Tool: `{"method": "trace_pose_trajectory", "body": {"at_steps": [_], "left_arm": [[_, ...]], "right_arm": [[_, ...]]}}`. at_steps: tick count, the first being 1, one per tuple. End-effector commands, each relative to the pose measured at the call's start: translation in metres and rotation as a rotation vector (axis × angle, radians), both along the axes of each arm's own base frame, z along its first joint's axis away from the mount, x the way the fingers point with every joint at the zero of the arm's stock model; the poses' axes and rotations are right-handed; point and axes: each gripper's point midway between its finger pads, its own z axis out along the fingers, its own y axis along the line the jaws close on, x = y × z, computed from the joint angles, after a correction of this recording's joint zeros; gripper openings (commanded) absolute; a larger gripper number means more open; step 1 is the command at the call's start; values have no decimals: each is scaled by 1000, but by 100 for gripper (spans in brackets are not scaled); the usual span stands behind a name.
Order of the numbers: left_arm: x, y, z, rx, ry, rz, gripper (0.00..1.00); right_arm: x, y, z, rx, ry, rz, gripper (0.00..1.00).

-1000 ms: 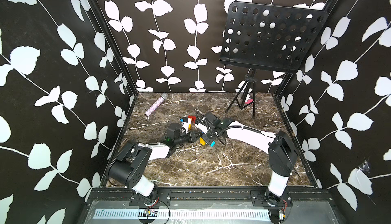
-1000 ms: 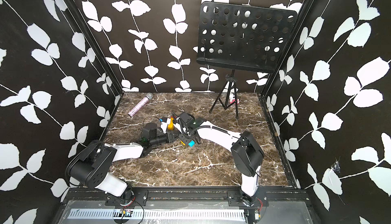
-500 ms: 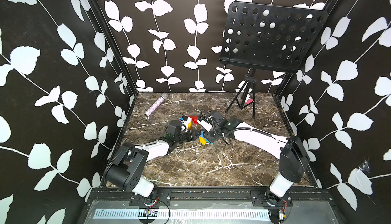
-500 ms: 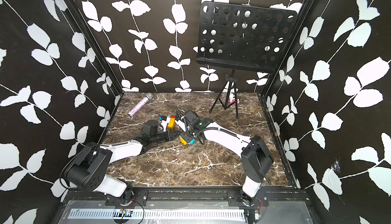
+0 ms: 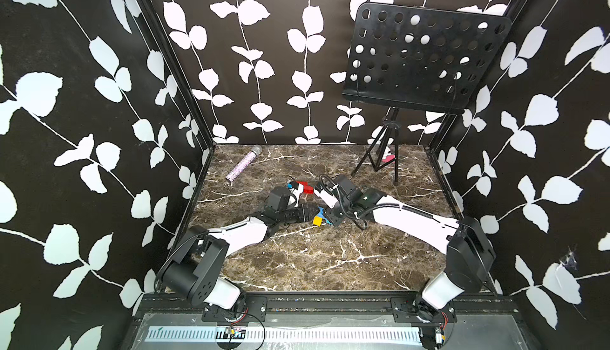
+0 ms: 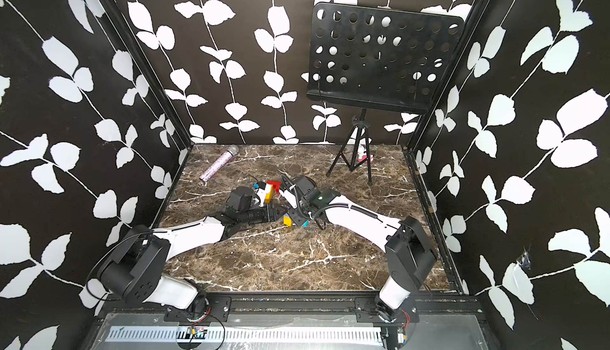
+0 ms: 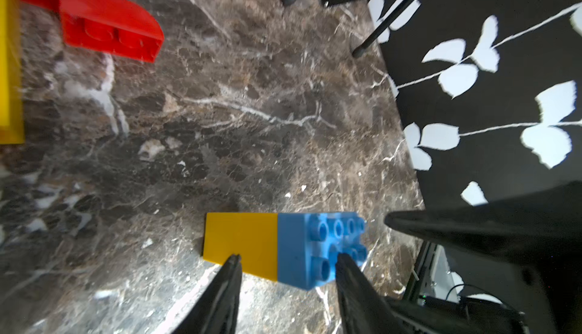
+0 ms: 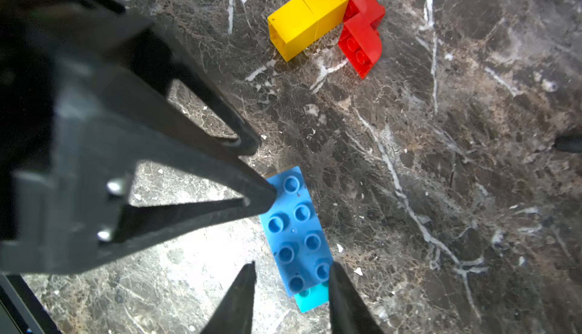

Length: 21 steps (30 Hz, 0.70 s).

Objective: Assemble the letter r with lego
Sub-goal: Adjust the lego brick at the center of the board.

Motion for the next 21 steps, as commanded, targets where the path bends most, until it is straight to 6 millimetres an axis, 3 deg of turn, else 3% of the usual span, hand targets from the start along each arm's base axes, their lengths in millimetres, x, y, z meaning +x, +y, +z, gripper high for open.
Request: {"method": "trace_pose_trajectory", "body": {"at_steps": [1,6,11,15,19,21], "left_arm": [[-1,7,36,-18,-133,13,56],[-10,34,56,59,-296,69,59],[-27,60,51,175,-342,89,59],[-39,68,46,236,-359,73,59],[-41,71,38,239,-346,88,59],[-40,70,37,223,-341,98,58]], "right_arm": [[-1,-1,14,45,-17,15,43],[0,-4,14,60,2,-13,42],[-5,-12,14,94,41,-44,42],[-22,-22,15,185,140,-120,42],[-50,-15,13,322,254,-118,32],[-60,-15,2,332,298,-114,27]]}}
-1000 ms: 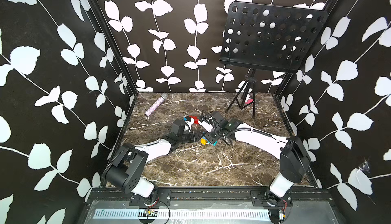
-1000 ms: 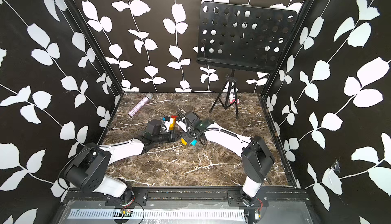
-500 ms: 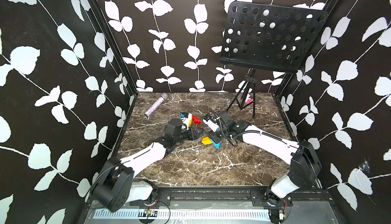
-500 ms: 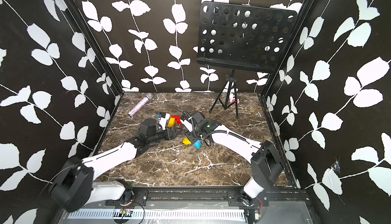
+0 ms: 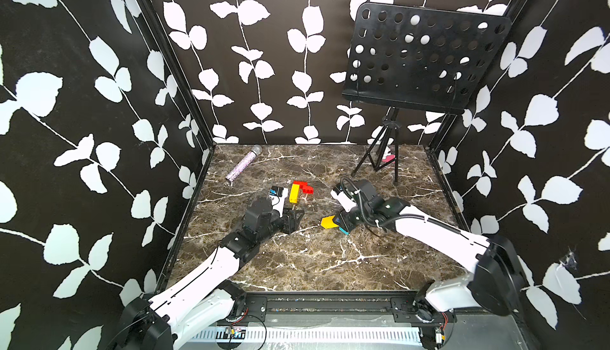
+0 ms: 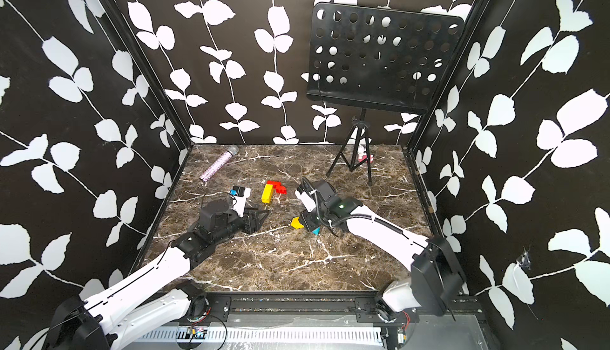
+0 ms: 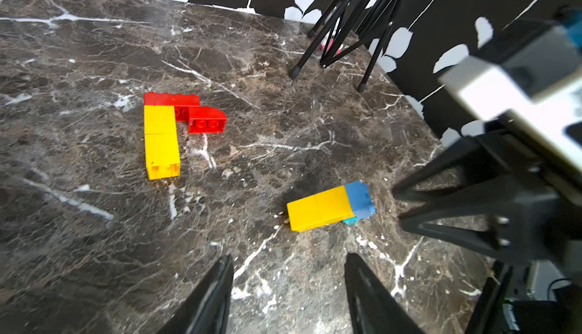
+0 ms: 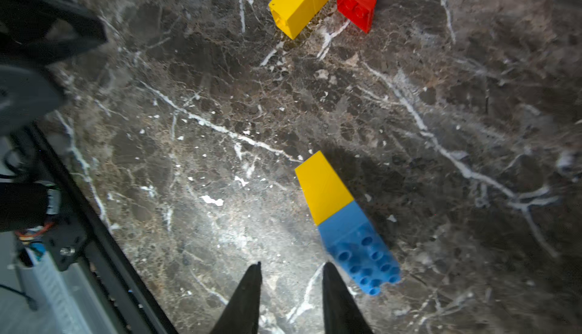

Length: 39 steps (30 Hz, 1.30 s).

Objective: Assemble the letter r with lego
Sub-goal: Adjust the lego brick at the center of the board.

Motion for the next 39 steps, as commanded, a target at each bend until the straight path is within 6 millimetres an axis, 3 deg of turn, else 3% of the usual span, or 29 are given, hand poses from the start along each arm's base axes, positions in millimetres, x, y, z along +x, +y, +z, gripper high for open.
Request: {"method": "trace_pose_trajectory", "body": {"at_steps": [1,4,6,13,19,24,26,29,31,36,39], "left_arm": [[-2,5,-12,20,9,20,58],[-1,3,-14,15,17,15,58],[1,1,-12,15,19,10,58],[4,-4,-5,22,18,-9,57],[4,-4,-5,26,22,-5,57],[2,0,-6,35,25,3,57],[2,1,-5,35,25,6,57],[0,2,-6,37,28,11,57],[0,4,-7,37,27,14,57],[0,5,-8,39,29,22,57],[1,4,-9,43,32,19,56]], "right_arm": [[-18,11,-8,89,109,3,24],[-21,8,-26,49,141,2,19],[-11,1,-30,19,118,-44,16],[30,-16,-28,-19,91,-129,14],[53,-15,-34,-48,91,-137,13],[69,-14,-22,-46,47,-147,13],[69,-13,-16,-42,29,-127,16],[67,-15,-5,-24,-15,-113,33],[63,-17,3,2,-40,-112,35],[33,1,17,142,29,-20,18],[21,4,-1,123,95,2,10]]}}
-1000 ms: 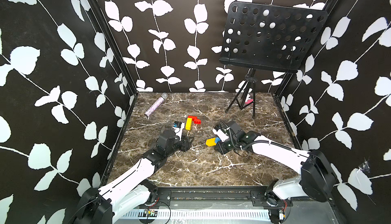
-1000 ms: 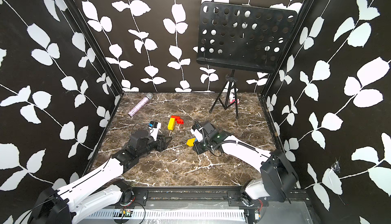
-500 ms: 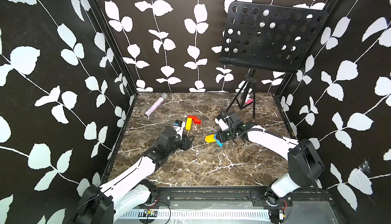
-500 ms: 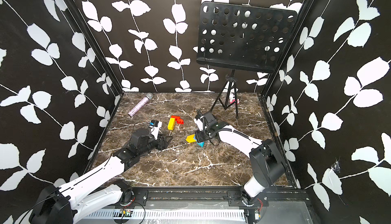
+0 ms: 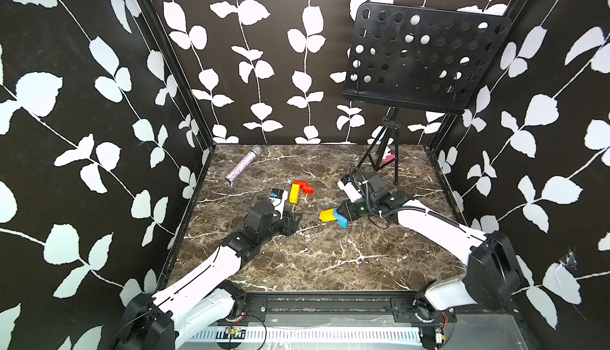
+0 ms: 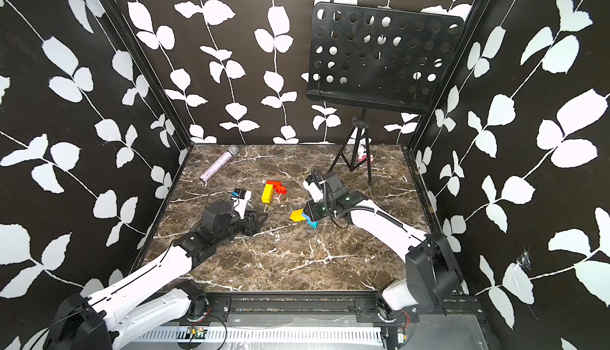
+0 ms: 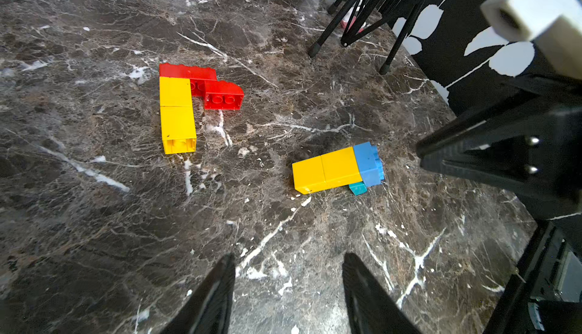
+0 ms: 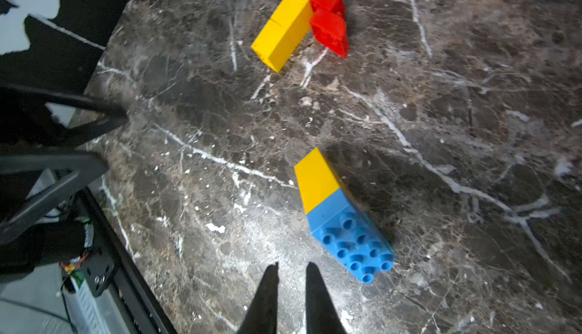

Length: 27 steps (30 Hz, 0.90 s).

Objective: Assemble the letter r with lego
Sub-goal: Adjust the lego brick at the center of the board.

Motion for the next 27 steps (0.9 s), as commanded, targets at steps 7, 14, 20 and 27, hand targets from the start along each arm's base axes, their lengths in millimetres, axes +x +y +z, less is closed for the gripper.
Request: {"method": "trace_pose_trajectory", "body": {"at_steps": [7,14,20,27], "left_arm": [[5,-6,4,6,1,-16,51],[9,-9,3,6,9,-18,50],[10,-11,4,-4,5,-16,49],[9,-11,6,-3,2,-20,49]], "right_arm": [[-14,12,-41,-10,123,42,2],[14,2,-48,-62,81,-38,0],[46,-3,-43,-75,43,-99,0],[79,-9,-41,-75,36,-134,0]]}}
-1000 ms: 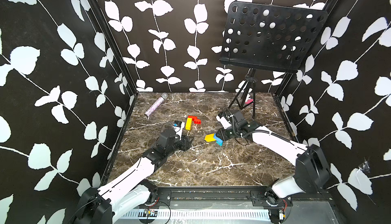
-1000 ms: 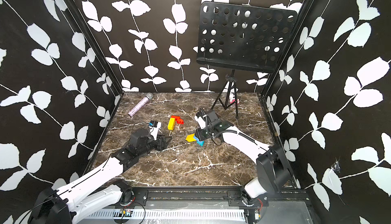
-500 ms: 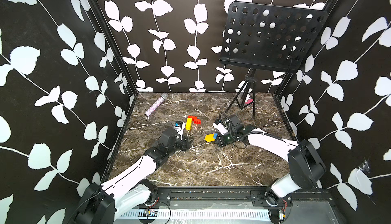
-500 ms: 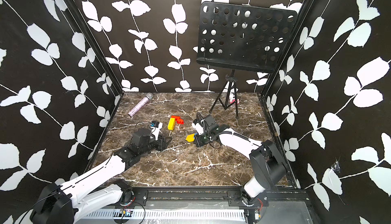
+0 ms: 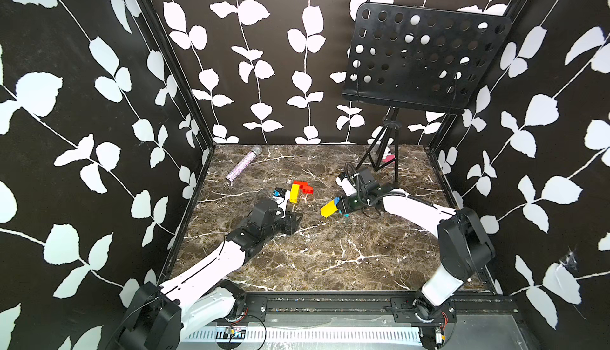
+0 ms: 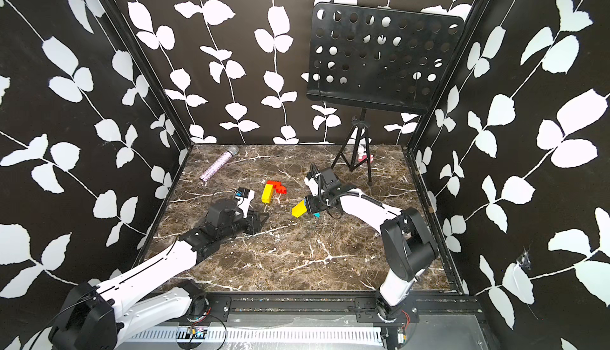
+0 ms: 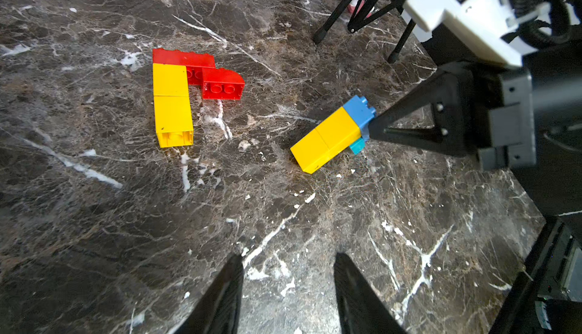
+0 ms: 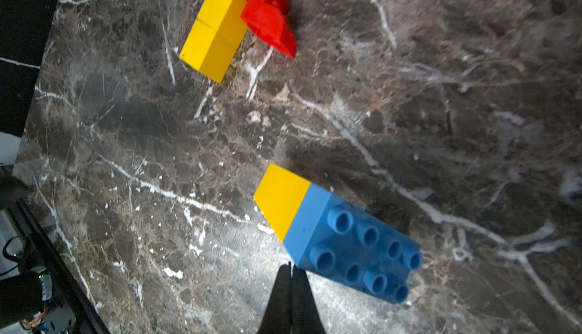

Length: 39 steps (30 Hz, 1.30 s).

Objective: Assemble the letter r with lego
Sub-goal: Adjust the lego brick at the center of the board.

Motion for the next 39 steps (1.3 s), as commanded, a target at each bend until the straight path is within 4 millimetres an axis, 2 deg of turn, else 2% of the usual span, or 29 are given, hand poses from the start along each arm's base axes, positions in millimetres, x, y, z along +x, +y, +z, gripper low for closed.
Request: {"method": "trace_pose_trajectory", "body": {"at_steps": [1,6,8,13,15,18,21,26,28,31,37,39], "left_arm": [[4,-4,18,-25,-40,-8,49],[3,-4,18,-23,-41,-8,49],[3,-3,17,-18,-37,-8,49],[2,0,15,-12,-37,0,49],[2,0,15,-12,-39,5,49],[3,0,15,-14,-38,7,49],[3,-1,14,-14,-32,5,49],[4,-2,12,-10,-27,3,49],[5,-2,10,-8,-21,4,49],[6,-4,9,-12,-17,3,49],[5,-3,10,-14,-17,2,49],[3,-2,11,-10,-17,4,49]], "right_arm": [[19,0,6,-2,-35,-9,0],[40,0,0,-13,-32,-9,0],[50,5,11,4,-50,-11,0],[50,4,32,32,-74,-27,1],[46,3,36,49,-55,-52,8],[36,1,24,46,5,-93,10],[21,-8,-4,34,71,-138,8],[-3,-7,-39,39,179,-108,7],[-6,-9,-51,23,204,-107,6],[2,-13,-59,-4,181,-136,6],[40,-19,-67,-106,118,-163,6],[53,-16,-64,-113,99,-162,5]]}}
